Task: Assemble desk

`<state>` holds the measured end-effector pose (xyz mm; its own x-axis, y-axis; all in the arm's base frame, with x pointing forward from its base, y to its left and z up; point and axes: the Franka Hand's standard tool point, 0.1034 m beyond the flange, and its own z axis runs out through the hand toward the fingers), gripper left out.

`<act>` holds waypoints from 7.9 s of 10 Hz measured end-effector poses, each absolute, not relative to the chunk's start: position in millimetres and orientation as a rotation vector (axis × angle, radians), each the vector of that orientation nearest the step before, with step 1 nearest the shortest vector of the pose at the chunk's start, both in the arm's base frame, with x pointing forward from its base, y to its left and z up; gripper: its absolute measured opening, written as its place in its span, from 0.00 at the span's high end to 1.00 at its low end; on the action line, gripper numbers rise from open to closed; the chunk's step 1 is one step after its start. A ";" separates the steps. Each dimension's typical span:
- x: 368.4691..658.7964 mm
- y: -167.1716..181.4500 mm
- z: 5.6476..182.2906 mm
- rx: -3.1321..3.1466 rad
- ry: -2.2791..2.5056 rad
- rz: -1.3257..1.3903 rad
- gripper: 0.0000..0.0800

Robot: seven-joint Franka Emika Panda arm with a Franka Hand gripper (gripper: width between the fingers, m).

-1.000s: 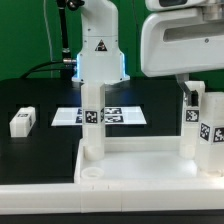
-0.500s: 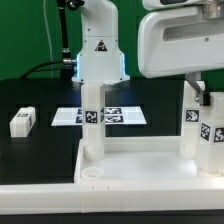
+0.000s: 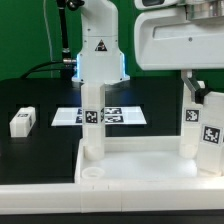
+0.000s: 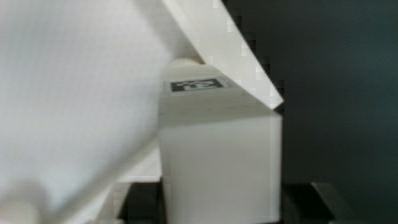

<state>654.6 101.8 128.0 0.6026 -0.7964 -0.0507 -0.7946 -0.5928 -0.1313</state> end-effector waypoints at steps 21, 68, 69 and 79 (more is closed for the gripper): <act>645.9 109.6 120.1 -3.021 -0.099 -0.032 0.35; 644.8 110.2 111.6 -2.709 1.104 0.031 0.19; 644.9 109.6 111.6 -2.754 0.987 0.017 0.19; 647.9 99.3 111.4 -2.943 0.620 -0.021 0.63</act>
Offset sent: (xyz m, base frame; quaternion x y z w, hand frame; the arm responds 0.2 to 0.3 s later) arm 0.0063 -0.0150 0.0012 0.0354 -0.0119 0.1313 0.9906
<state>647.9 99.3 111.4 0.9152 -0.4028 -0.0138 -0.4009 -0.9064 -0.1333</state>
